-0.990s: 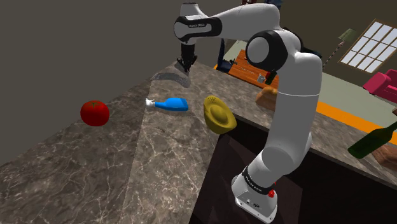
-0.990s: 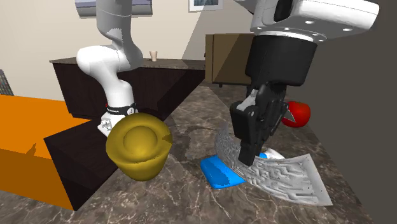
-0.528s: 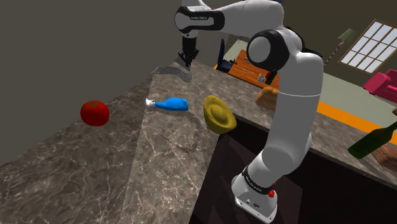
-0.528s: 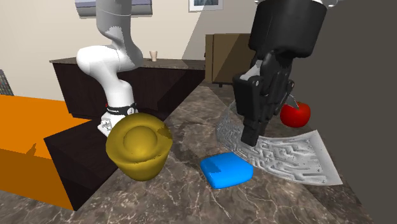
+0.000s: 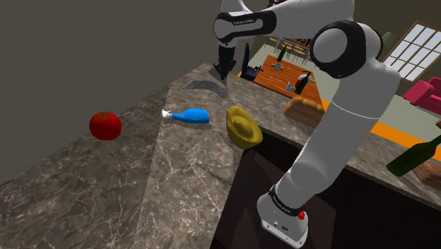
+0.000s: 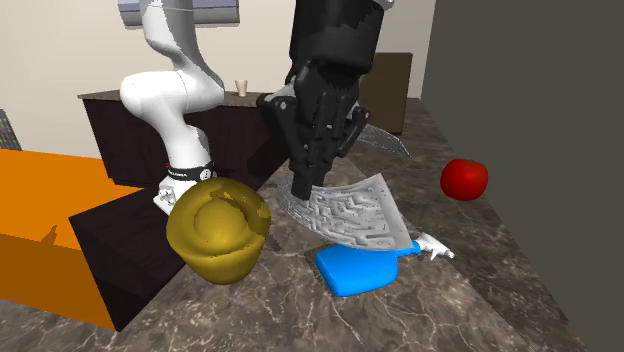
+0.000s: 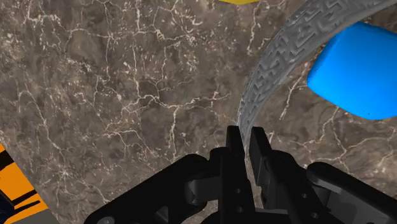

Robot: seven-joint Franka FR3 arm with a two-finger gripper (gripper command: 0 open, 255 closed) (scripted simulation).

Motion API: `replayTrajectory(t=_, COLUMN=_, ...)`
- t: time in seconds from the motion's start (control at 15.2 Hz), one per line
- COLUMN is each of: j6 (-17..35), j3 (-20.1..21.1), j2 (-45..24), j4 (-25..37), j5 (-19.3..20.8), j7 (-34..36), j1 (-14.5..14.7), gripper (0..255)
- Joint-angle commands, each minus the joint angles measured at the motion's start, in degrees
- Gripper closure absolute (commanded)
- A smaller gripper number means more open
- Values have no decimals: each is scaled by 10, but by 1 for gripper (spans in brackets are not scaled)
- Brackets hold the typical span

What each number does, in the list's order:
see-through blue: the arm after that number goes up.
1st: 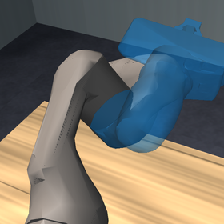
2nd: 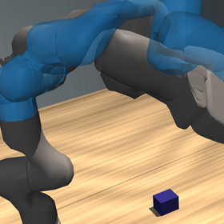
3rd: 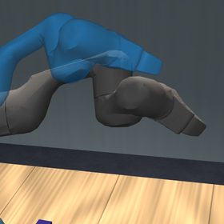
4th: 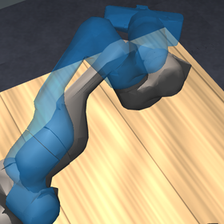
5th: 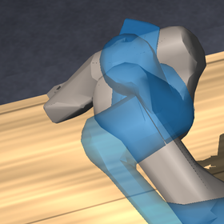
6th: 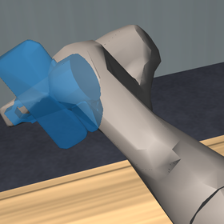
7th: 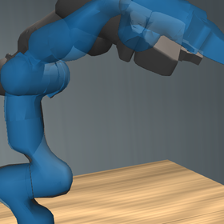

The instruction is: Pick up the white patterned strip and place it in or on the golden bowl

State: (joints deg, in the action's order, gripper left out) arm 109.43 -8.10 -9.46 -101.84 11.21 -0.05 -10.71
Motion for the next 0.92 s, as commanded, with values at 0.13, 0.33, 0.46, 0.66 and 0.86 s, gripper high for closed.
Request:
replayTrajectory(t=0.13, j6=21, j3=-11, j2=85, j4=-102, j5=14, j7=-14, j1=-11, gripper=255)
replayTrajectory(t=0.33, j6=30, j3=-20, j2=146, j4=-168, j5=27, j7=-25, j1=-20, gripper=255)
replayTrajectory(t=0.46, j6=33, j3=-27, j2=186, j4=-209, j5=36, j7=-33, j1=-26, gripper=255)
replayTrajectory(t=0.66, j6=33, j3=-37, j2=245, j4=-265, j5=51, j7=-47, j1=-38, gripper=255)
replayTrajectory(t=0.86, j6=29, j3=-49, j2=304, j4=-315, j5=67, j7=-64, j1=-52, gripper=255)
